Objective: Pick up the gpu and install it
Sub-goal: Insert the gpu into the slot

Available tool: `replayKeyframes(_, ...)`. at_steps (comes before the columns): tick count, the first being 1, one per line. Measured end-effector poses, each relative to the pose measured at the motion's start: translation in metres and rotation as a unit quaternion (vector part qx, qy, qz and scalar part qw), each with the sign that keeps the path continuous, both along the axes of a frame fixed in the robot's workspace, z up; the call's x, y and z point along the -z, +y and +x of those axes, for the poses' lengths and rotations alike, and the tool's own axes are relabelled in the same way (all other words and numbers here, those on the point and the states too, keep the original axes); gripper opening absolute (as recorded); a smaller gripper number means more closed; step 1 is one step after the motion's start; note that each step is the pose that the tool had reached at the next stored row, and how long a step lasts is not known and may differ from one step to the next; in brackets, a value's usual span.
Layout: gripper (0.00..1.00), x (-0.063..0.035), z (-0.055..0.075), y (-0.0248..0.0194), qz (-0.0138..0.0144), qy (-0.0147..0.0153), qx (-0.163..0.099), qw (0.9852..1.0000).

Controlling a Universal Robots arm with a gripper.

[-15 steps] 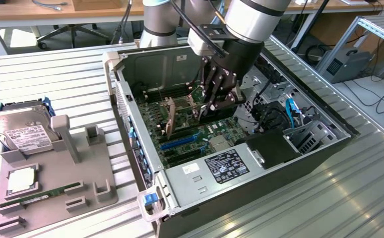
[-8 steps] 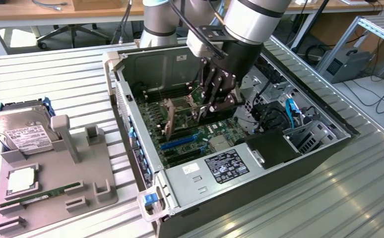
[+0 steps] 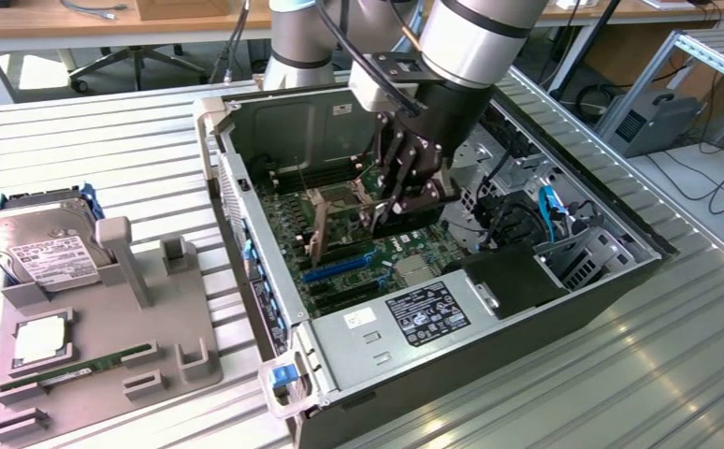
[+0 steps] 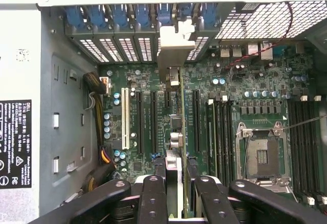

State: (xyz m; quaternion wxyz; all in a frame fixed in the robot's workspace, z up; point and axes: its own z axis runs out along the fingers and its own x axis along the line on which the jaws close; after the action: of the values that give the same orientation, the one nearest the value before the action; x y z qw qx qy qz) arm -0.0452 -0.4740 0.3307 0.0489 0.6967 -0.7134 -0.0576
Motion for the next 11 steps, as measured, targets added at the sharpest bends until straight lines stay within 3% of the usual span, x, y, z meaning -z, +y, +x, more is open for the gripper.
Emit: replayKeyframes(11, 0.27, 0.0033, -0.0008, -0.0005, -0.0001, 0.0000, 0.000, 1.0000)
